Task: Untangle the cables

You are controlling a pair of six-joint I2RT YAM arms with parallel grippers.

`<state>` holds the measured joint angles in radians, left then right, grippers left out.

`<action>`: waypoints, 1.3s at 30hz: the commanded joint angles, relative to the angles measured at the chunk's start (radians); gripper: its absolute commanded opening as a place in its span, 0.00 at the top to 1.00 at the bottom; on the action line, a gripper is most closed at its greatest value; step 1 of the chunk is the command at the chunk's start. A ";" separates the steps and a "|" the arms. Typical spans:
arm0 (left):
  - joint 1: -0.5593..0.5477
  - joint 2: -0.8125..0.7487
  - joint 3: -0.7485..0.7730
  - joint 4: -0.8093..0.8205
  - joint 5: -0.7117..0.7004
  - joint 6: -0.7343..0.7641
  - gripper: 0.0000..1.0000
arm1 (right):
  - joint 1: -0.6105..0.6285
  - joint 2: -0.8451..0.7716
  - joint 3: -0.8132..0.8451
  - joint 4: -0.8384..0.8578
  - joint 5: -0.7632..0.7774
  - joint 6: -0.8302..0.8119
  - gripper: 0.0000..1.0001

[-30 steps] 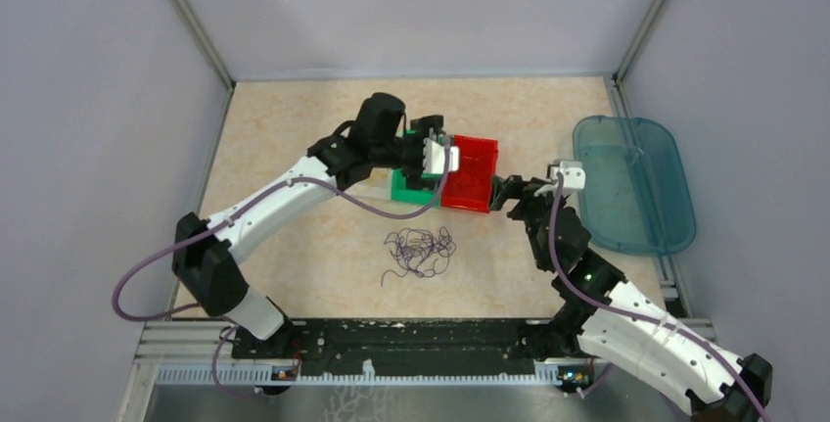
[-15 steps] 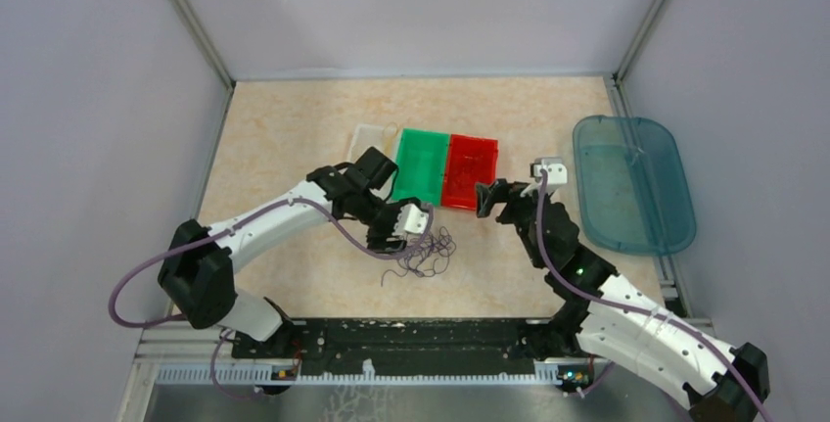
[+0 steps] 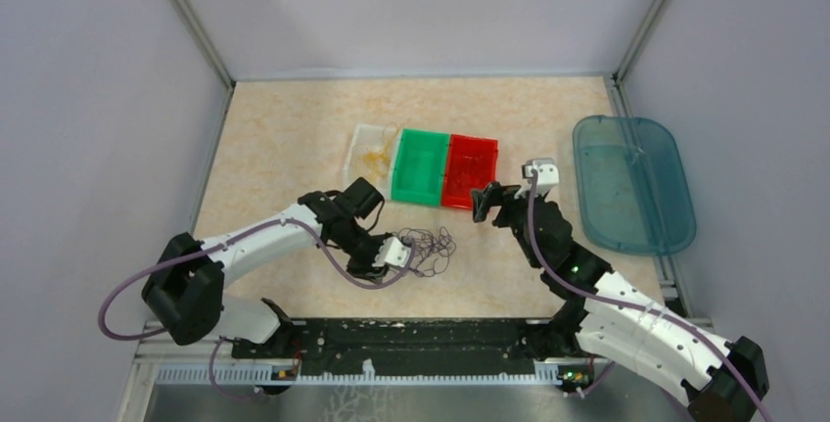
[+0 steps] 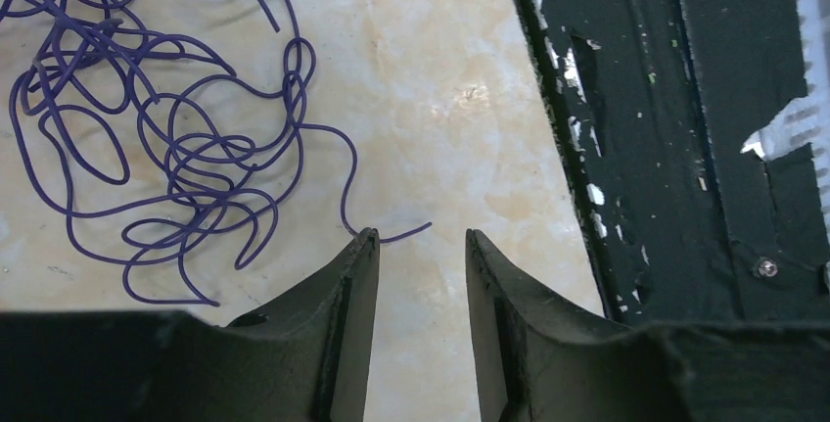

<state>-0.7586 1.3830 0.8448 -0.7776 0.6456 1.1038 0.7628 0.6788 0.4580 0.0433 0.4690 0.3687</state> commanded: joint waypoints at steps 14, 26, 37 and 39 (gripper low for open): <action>-0.085 0.172 -0.002 0.247 -0.063 -0.043 0.40 | -0.008 0.010 0.002 0.072 -0.004 0.012 0.11; -0.129 0.168 -0.052 0.283 -0.120 -0.014 0.67 | -0.010 -0.015 -0.015 0.078 0.035 0.011 0.12; -0.131 -0.038 -0.065 0.255 -0.169 0.010 1.00 | -0.011 -0.010 -0.012 0.092 0.021 0.018 0.12; -0.130 -0.070 -0.020 0.212 -0.126 0.002 1.00 | -0.011 -0.002 -0.011 0.100 0.009 0.017 0.13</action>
<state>-0.8845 1.3872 0.7467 -0.4969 0.4644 1.0977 0.7624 0.6746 0.4381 0.0822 0.4877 0.3790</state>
